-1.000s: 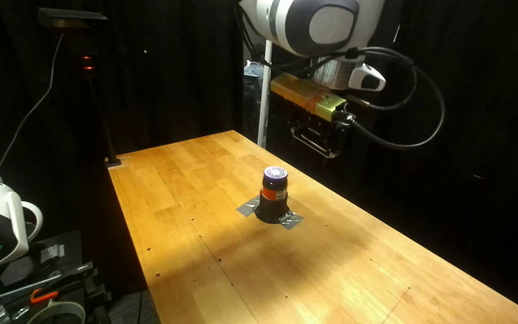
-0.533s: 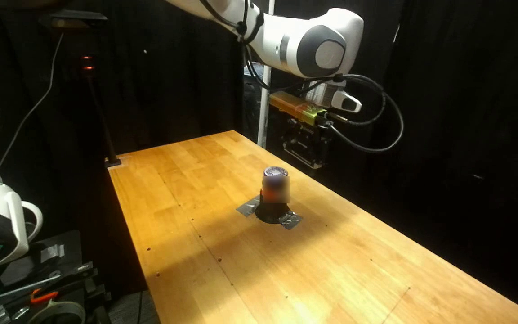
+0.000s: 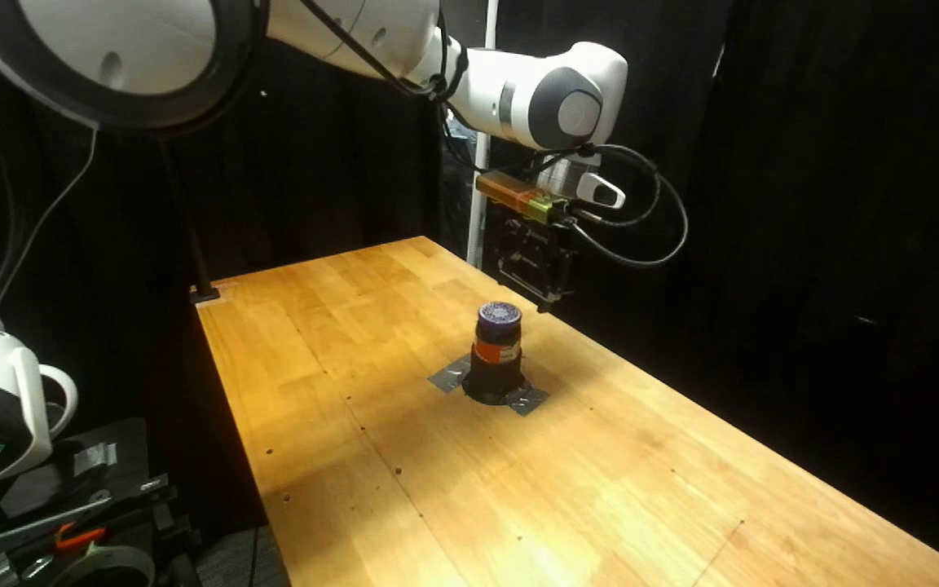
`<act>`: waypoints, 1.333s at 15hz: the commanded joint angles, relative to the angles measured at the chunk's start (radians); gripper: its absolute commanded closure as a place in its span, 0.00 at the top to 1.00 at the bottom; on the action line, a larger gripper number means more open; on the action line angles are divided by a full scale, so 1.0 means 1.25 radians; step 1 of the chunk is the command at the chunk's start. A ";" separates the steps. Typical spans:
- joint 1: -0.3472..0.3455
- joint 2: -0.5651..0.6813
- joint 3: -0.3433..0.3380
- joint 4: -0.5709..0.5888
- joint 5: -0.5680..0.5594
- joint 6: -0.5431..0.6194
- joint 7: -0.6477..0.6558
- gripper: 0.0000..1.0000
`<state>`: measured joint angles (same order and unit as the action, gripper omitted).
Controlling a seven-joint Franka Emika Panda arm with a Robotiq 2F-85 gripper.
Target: Put the elastic around the bottle
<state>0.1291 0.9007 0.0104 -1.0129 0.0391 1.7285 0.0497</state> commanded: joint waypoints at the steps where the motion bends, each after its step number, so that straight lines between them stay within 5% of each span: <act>1: 0.023 0.058 -0.011 0.082 -0.048 -0.002 0.039 1.00; 7: 0.046 0.087 -0.016 0.089 -0.117 -0.031 0.019 1.00; 20: 0.052 0.049 -0.012 0.043 -0.119 -0.031 -0.015 1.00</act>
<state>0.1875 0.9850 -0.0012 -0.9546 -0.0996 1.6956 0.0307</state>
